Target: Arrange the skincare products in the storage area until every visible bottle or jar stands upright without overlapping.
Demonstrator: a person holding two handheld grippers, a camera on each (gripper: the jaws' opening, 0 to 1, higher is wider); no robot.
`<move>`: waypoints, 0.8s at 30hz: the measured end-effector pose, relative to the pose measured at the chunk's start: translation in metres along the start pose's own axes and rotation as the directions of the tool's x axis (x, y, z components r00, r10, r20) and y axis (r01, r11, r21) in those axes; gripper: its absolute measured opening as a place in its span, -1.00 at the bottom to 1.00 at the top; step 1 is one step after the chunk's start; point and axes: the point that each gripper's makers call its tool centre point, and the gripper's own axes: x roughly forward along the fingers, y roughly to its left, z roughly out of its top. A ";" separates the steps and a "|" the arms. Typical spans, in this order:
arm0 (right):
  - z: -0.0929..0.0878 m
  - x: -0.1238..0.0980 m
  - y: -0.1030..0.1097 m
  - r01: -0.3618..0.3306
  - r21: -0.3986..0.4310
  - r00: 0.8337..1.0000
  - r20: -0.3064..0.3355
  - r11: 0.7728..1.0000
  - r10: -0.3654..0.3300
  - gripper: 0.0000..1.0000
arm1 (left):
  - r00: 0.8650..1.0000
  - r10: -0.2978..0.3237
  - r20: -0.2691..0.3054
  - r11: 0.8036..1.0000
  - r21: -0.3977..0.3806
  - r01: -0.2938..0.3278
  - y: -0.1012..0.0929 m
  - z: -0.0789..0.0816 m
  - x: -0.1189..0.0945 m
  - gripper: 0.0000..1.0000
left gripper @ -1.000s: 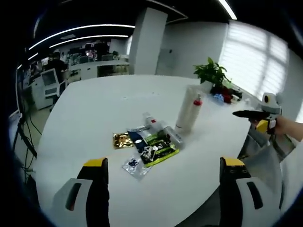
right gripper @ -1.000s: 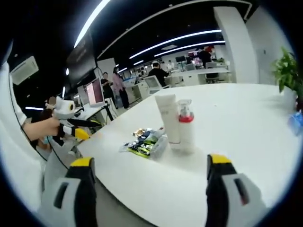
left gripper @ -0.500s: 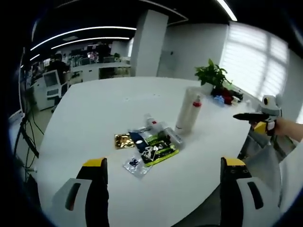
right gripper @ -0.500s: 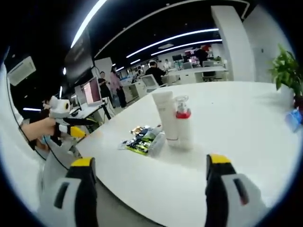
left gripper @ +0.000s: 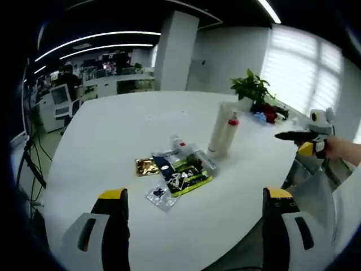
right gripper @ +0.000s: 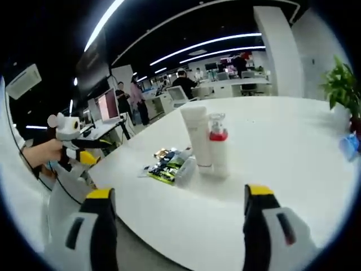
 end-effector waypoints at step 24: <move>-0.004 0.082 0.008 0.001 -0.015 0.986 -0.166 1.000 -0.003 0.48 | 0.999 -0.026 -0.027 1.000 -0.005 0.026 0.007 -0.002 0.011 0.93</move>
